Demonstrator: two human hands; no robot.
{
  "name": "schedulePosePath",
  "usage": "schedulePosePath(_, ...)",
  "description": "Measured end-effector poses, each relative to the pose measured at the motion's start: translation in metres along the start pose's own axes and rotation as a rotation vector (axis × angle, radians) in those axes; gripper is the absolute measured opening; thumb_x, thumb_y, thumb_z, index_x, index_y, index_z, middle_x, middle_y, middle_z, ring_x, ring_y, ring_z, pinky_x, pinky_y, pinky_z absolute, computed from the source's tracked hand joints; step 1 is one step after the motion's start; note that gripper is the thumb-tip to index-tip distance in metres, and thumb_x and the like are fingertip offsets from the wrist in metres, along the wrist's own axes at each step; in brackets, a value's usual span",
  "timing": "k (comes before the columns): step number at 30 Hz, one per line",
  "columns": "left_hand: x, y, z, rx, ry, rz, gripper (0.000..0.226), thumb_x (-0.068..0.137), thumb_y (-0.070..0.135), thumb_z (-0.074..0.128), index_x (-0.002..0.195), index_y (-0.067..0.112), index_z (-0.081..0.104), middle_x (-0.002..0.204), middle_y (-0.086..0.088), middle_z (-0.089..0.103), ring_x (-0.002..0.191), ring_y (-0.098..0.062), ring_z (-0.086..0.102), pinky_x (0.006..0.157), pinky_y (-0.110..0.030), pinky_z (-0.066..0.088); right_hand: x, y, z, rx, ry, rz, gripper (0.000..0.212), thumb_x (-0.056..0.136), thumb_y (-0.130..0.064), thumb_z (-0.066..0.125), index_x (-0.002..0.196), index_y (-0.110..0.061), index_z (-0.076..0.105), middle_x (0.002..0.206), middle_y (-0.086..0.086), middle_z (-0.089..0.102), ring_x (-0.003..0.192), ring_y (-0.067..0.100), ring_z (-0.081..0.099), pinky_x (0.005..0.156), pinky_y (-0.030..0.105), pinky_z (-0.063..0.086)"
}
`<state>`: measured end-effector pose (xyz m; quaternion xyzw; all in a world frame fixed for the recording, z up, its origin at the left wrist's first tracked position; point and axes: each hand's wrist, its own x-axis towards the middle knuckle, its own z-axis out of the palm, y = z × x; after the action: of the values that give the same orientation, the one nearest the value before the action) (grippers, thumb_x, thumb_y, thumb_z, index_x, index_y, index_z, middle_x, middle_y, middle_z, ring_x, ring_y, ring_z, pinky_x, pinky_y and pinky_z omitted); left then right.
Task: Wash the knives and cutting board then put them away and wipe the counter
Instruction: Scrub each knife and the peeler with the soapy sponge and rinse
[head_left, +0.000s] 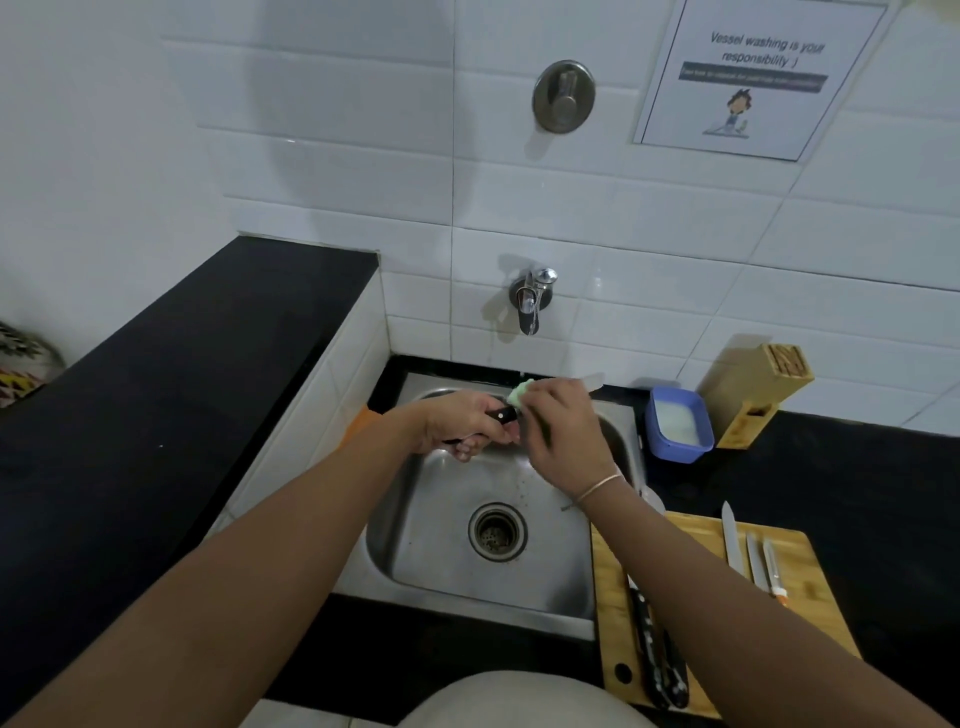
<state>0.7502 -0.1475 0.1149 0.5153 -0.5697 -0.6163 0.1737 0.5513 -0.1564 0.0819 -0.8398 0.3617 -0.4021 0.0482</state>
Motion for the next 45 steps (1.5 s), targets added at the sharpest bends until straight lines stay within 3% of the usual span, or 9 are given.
schedulePosePath(3, -0.008, 0.0, -0.002, 0.026, -0.04, 0.027, 0.016, 0.097, -0.003, 0.056, 0.103, 0.005, 0.068, 0.043, 0.0, 0.04, 0.037, -0.011, 0.039, 0.046, -0.024, 0.035, -0.005, 0.02, -0.013, -0.045, 0.046, 0.134, 0.012, 0.086, -0.002, 0.067, 0.097, -0.003, 0.072, 0.103, 0.012, 0.064, 0.101, 0.028, 0.052, 0.095, 0.013, 0.032)
schedulePosePath(7, -0.007, 0.001, 0.0, 0.06, -0.044, 0.047, 0.016, 0.097, -0.003, 0.057, 0.106, 0.003, 0.068, 0.045, -0.001, 0.041, 0.039, -0.011, 0.039, 0.048, -0.025, 0.037, -0.004, 0.031, -0.021, -0.096, 0.164, 0.418, 0.006, 0.087, -0.005, 0.065, 0.092, -0.005, 0.069, 0.095, 0.011, 0.062, 0.094, 0.031, 0.051, 0.084, 0.033, 0.039)
schedulePosePath(13, -0.007, 0.003, 0.0, 0.021, -0.03, 0.086, 0.015, 0.096, -0.005, 0.057, 0.098, 0.007, 0.066, 0.045, 0.001, 0.042, 0.04, -0.01, 0.039, 0.052, -0.028, 0.037, -0.003, -0.005, -0.007, -0.041, 0.064, 0.018, 0.012, 0.087, -0.002, 0.065, 0.096, -0.001, 0.072, 0.105, 0.014, 0.065, 0.101, 0.026, 0.052, 0.094, 0.024, 0.041)
schedulePosePath(20, -0.009, 0.0, 0.004, 0.067, -0.042, 0.127, 0.013, 0.096, -0.003, 0.059, 0.106, 0.0, 0.066, 0.05, 0.0, 0.044, 0.042, -0.011, 0.039, 0.051, -0.026, 0.039, 0.004, 0.024, -0.027, -0.127, 0.158, 0.37, 0.008, 0.089, -0.006, 0.064, 0.095, -0.005, 0.069, 0.099, 0.01, 0.063, 0.097, 0.03, 0.052, 0.089, 0.028, 0.038)
schedulePosePath(26, -0.01, 0.006, 0.011, -0.017, -0.054, 0.105, 0.012, 0.098, -0.005, 0.053, 0.1, 0.004, 0.061, 0.046, 0.002, 0.039, 0.034, -0.007, 0.035, 0.039, -0.021, 0.035, 0.003, -0.003, -0.017, -0.074, 0.036, -0.06, 0.012, 0.086, 0.0, 0.067, 0.097, -0.001, 0.071, 0.103, 0.013, 0.066, 0.098, 0.025, 0.053, 0.092, 0.029, 0.043)
schedulePosePath(34, -0.005, 0.005, 0.018, -0.133, -0.056, 0.056, 0.055, 0.107, 0.044, 0.044, 0.122, -0.007, 0.062, 0.05, 0.0, 0.037, 0.033, -0.007, 0.034, 0.037, -0.02, 0.028, 0.01, 0.045, -0.049, -0.143, 0.182, 0.446, 0.013, 0.094, -0.009, 0.061, 0.1, -0.003, 0.07, 0.101, 0.011, 0.063, 0.102, 0.028, 0.052, 0.09, 0.024, 0.037)
schedulePosePath(38, 0.006, 0.012, 0.02, -0.33, -0.065, 0.051, 0.085, 0.1, 0.072, 0.02, 0.114, 0.001, 0.065, 0.052, -0.003, 0.04, 0.032, -0.009, 0.032, 0.039, -0.021, 0.023, 0.022, 0.005, -0.039, -0.067, 0.317, 0.277, 0.013, 0.09, -0.004, 0.066, 0.101, 0.0, 0.072, 0.105, 0.013, 0.065, 0.103, 0.024, 0.053, 0.096, 0.013, 0.033)
schedulePosePath(42, 0.015, 0.014, 0.026, -0.476, 0.036, 0.072, 0.081, 0.095, 0.08, 0.022, 0.071, 0.01, 0.055, 0.048, -0.006, 0.044, 0.03, -0.013, 0.033, 0.04, -0.023, 0.019, 0.004, -0.021, -0.019, -0.011, 0.002, -0.211, 0.014, 0.089, 0.0, 0.065, 0.102, 0.004, 0.071, 0.108, 0.018, 0.065, 0.101, 0.027, 0.055, 0.099, 0.029, 0.042)
schedulePosePath(45, 0.019, 0.017, 0.031, -0.476, 0.084, 0.058, 0.084, 0.093, 0.084, 0.016, 0.074, 0.011, 0.055, 0.056, -0.007, 0.05, 0.033, -0.013, 0.031, 0.042, -0.026, 0.017, 0.003, -0.008, -0.019, -0.025, 0.03, -0.084, 0.014, 0.089, -0.002, 0.065, 0.102, 0.002, 0.071, 0.106, 0.016, 0.065, 0.099, 0.03, 0.056, 0.094, 0.037, 0.047)
